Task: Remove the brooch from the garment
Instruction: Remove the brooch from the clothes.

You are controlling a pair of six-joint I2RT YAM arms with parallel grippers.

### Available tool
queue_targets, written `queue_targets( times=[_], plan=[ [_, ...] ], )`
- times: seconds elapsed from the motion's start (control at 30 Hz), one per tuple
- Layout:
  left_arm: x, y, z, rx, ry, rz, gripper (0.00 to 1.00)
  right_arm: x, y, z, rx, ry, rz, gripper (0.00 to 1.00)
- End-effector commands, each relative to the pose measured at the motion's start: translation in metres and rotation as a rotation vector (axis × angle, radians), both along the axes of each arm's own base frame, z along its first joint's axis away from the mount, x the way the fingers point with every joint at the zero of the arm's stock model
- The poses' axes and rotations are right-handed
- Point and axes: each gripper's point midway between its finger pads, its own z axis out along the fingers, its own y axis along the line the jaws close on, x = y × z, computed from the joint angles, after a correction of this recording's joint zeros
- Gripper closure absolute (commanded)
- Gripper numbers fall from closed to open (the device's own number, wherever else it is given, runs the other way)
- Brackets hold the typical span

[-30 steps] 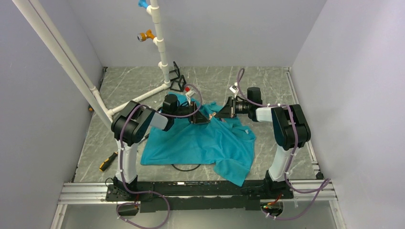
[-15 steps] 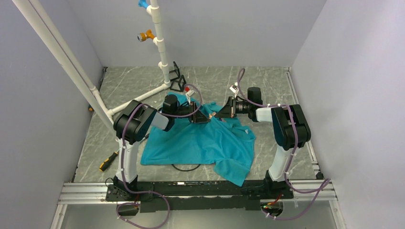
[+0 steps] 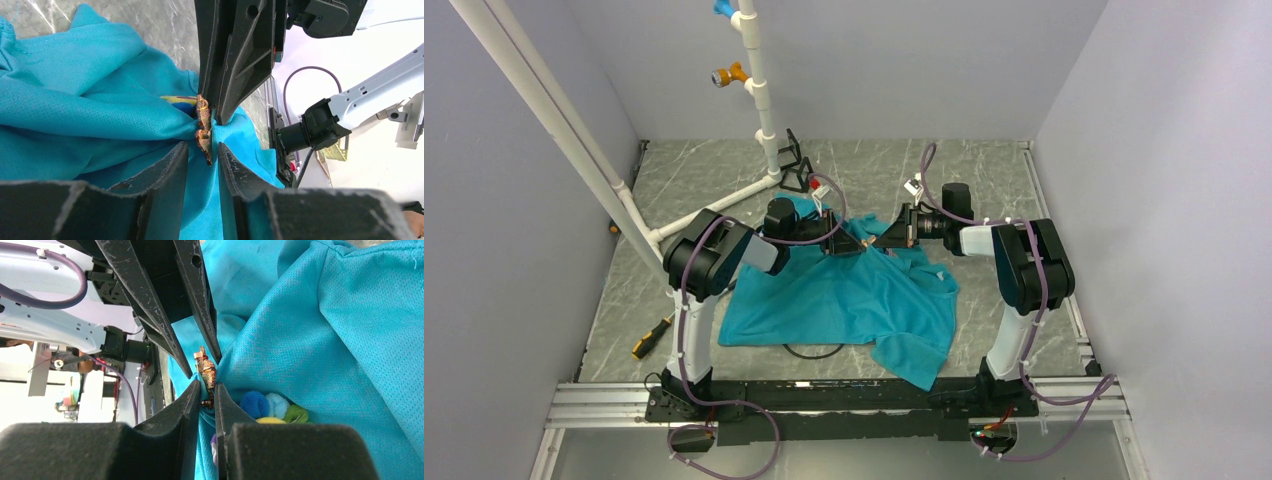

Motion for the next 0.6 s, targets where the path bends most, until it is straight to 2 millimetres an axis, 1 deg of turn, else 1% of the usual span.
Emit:
queue_targets(
  times=[0.0, 0.1, 0.3, 0.43, 0.57],
  plan=[
    [0.006, 0.0, 0.006, -0.028, -0.038, 0.023, 0.67, -0.001, 0.0, 0.015, 0.024, -0.08, 0.028, 1.0],
    [0.009, -0.001, 0.01, -0.045, -0.038, 0.025, 0.67, -0.002, 0.0, 0.014, 0.024, -0.077, 0.029, 1.0],
    [0.017, 0.001, 0.003, 0.002, -0.045, 0.081, 0.71, -0.001, 0.001, 0.017, 0.034, -0.077, 0.026, 1.0],
    [0.016, 0.001, -0.005, 0.038, -0.053, 0.09, 0.75, -0.001, 0.001, 0.018, 0.037, -0.074, 0.024, 1.0],
    [0.006, -0.004, -0.005, 0.033, -0.064, 0.048, 0.74, 0.001, 0.0, 0.017, 0.03, -0.078, 0.013, 1.0]
  ],
)
